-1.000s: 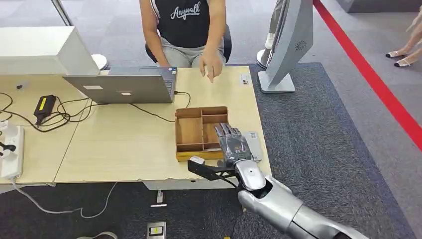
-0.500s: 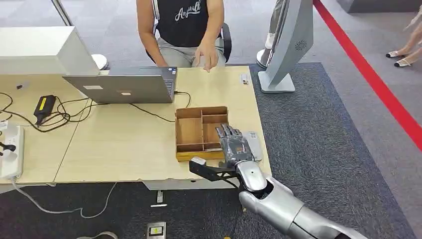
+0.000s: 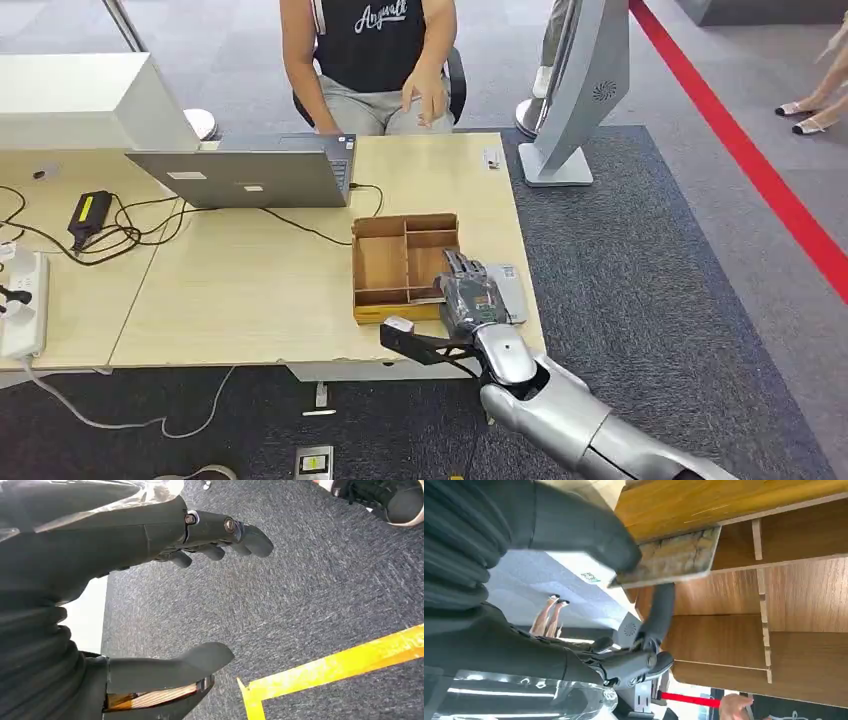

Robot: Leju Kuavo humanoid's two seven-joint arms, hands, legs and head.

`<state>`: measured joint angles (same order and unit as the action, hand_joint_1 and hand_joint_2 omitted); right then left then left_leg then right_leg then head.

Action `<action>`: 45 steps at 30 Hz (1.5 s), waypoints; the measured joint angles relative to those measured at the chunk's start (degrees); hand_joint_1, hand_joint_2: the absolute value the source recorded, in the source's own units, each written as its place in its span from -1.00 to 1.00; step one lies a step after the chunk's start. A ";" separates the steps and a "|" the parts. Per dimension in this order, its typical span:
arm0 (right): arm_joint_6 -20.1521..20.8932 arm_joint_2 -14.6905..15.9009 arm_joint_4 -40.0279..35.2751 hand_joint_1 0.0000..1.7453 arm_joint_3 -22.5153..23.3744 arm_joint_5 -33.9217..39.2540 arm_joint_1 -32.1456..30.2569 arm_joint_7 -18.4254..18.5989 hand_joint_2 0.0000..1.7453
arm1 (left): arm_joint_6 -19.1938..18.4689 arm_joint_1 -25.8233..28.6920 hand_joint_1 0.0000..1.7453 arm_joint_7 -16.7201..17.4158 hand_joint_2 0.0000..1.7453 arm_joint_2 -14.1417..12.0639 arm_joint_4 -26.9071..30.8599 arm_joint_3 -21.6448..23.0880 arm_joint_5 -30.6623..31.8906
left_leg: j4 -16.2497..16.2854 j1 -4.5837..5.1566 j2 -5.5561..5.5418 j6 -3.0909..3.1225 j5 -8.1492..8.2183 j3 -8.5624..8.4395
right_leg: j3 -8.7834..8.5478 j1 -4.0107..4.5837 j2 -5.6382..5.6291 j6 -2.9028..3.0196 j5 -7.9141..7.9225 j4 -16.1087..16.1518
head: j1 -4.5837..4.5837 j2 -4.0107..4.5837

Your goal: Pass the card to the sensor for recognition and then transmit it.

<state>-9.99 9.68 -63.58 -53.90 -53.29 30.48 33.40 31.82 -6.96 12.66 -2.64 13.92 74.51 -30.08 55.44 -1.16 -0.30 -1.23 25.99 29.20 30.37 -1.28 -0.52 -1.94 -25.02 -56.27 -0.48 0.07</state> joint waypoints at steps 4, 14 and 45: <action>0.07 0.00 -0.02 1.00 0.13 0.00 -0.04 0.00 1.00 | -0.02 0.00 -1.00 0.00 1.00 0.00 0.00 0.00 0.02 | 0.00 0.00 0.00 0.00 0.00 0.00 | 0.00 0.00 0.00 0.00 0.00 0.00 | 0.00 0.00; 0.07 0.02 -0.15 1.00 0.33 0.00 -0.11 -0.02 1.00 | -0.02 0.00 -1.00 0.00 1.00 0.00 0.00 0.00 0.07 | 0.00 0.00 0.00 0.00 0.00 0.00 | 0.00 0.00 0.00 0.00 0.00 0.00 | 0.00 0.02; -6.93 1.86 -7.80 1.00 4.24 -3.49 3.10 0.17 1.00 | 0.00 0.01 -1.00 -0.02 1.00 0.00 0.00 0.02 1.81 | 0.01 0.01 0.00 0.02 -0.03 0.01 | 0.00 -0.01 0.00 -0.05 0.04 0.00 | 0.00 0.00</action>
<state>-16.92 11.54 -71.38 -49.66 -56.78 33.58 33.57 31.82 -6.95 12.63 -2.64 13.92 74.53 -28.26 55.45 -1.15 -0.30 -1.20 25.96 29.21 30.37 -1.29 -0.53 -1.99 -24.97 -56.27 -0.48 0.07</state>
